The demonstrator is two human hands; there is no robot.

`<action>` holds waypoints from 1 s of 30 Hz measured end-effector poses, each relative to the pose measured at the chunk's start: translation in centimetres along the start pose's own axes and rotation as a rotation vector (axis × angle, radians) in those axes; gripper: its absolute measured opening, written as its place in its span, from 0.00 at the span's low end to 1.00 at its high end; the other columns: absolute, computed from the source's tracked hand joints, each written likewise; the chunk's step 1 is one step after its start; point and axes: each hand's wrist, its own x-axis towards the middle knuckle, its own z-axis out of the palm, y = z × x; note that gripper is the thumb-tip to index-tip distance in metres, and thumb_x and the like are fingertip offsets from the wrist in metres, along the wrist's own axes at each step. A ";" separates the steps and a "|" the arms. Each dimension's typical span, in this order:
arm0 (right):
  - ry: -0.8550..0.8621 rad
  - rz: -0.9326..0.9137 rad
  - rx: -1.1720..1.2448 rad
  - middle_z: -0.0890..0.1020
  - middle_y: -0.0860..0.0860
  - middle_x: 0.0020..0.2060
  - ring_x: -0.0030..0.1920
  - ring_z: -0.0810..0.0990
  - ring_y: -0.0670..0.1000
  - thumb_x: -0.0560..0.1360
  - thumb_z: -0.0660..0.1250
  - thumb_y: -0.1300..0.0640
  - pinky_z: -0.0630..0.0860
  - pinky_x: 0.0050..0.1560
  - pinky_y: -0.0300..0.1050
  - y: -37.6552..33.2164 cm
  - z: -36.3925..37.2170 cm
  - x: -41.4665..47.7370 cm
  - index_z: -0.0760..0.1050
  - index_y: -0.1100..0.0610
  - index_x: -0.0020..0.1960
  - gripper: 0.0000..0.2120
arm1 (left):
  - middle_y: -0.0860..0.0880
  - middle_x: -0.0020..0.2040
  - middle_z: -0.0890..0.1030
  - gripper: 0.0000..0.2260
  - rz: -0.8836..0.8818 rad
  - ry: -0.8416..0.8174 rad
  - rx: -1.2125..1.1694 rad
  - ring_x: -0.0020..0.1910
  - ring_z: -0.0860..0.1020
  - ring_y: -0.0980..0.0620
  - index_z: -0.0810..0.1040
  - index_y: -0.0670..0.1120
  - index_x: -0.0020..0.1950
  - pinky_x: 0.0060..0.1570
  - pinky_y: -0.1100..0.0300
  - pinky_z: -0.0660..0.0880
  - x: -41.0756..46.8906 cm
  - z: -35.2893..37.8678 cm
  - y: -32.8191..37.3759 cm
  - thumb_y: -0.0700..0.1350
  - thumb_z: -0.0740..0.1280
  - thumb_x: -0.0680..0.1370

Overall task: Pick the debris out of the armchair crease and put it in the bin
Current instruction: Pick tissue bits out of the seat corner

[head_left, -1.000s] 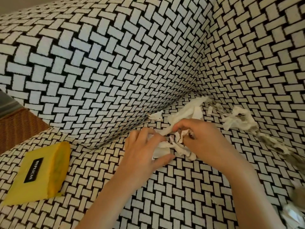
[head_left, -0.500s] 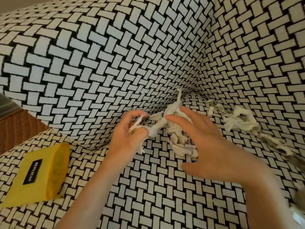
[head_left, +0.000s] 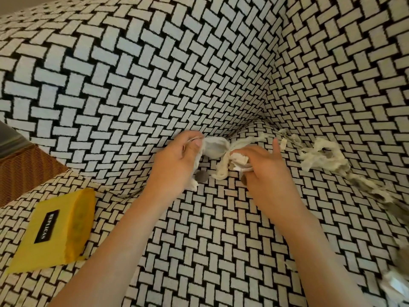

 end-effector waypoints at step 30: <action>0.151 0.286 0.059 0.74 0.53 0.41 0.45 0.73 0.55 0.76 0.59 0.61 0.64 0.38 0.43 0.8 -1.0 -0.1 0.72 0.61 0.54 0.08 | 0.54 0.36 0.73 0.12 0.004 -0.321 0.593 0.31 0.72 0.58 0.73 0.48 0.52 0.25 0.66 0.64 2.4 2.9 1.6 0.55 0.61 0.77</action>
